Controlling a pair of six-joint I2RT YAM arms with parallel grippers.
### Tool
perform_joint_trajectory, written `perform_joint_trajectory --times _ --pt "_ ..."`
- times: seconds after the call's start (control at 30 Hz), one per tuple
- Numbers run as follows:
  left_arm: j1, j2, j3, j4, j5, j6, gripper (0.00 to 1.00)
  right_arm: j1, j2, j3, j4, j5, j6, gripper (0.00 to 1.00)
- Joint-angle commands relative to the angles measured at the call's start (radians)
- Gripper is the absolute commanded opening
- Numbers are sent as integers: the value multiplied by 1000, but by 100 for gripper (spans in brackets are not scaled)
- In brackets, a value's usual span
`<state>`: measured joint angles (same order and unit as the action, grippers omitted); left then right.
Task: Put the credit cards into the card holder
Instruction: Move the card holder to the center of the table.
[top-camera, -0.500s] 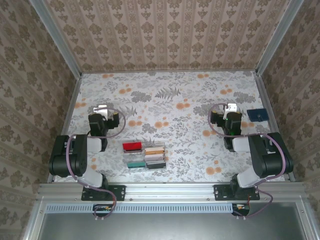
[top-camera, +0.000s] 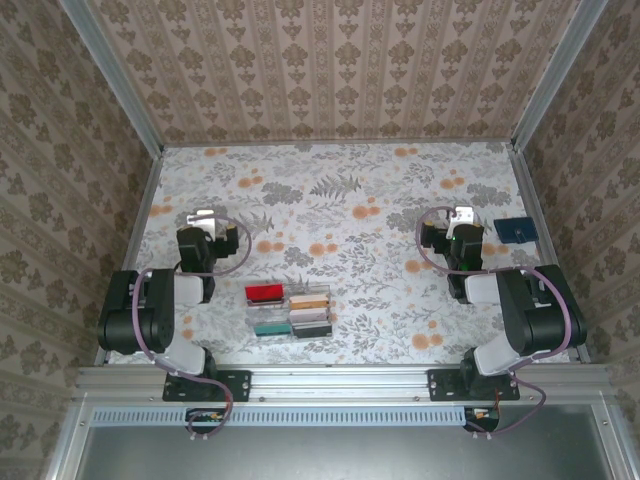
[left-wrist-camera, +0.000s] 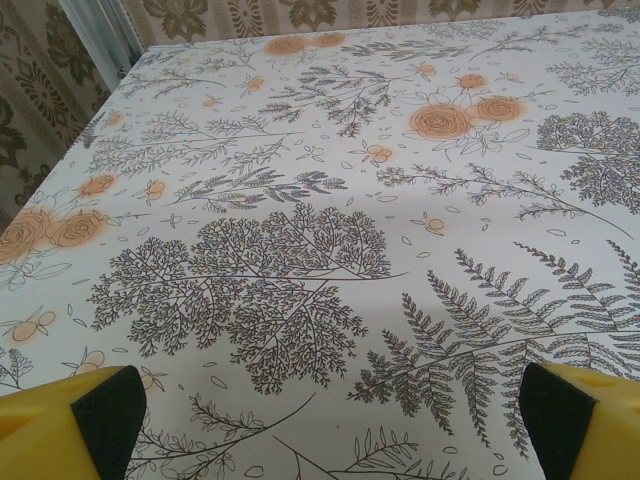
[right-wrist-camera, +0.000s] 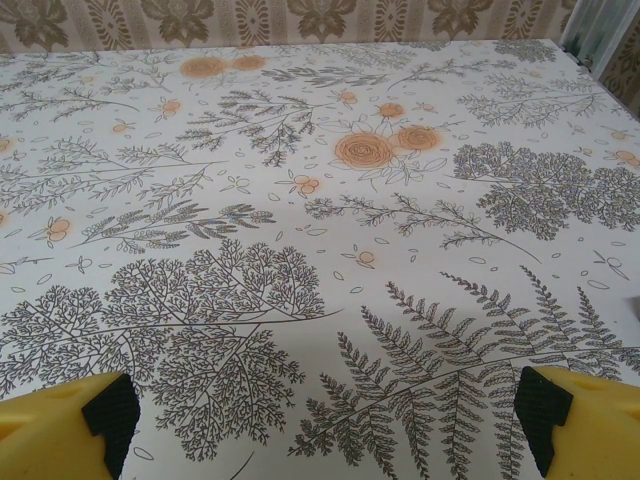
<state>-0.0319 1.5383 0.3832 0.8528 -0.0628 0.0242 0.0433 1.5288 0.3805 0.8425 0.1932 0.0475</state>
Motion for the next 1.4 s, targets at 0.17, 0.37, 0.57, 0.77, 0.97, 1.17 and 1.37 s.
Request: perform_joint_trajectory --times 0.17,0.37,0.57,0.77,0.97,1.17,1.37 --pt "12 -80 -83 130 -45 -15 100 -6 -22 15 16 -130 -45 89" --pt "108 -384 -77 -183 -68 -167 100 -5 -214 275 -664 -245 -22 81" --pt "131 -640 131 -792 -110 -558 100 -7 -207 558 -1234 -300 202 74" --pt "128 -632 232 -883 355 -595 100 -29 -165 571 -1273 -273 316 73" --pt "-108 -533 436 -1072 449 -482 100 -225 -35 685 -1318 -204 410 66" --pt "-375 -343 646 -1169 376 -394 100 -375 156 859 -1349 -72 447 57" --pt "-538 -201 809 -1230 318 -355 100 -426 366 1082 -1415 -69 401 57"
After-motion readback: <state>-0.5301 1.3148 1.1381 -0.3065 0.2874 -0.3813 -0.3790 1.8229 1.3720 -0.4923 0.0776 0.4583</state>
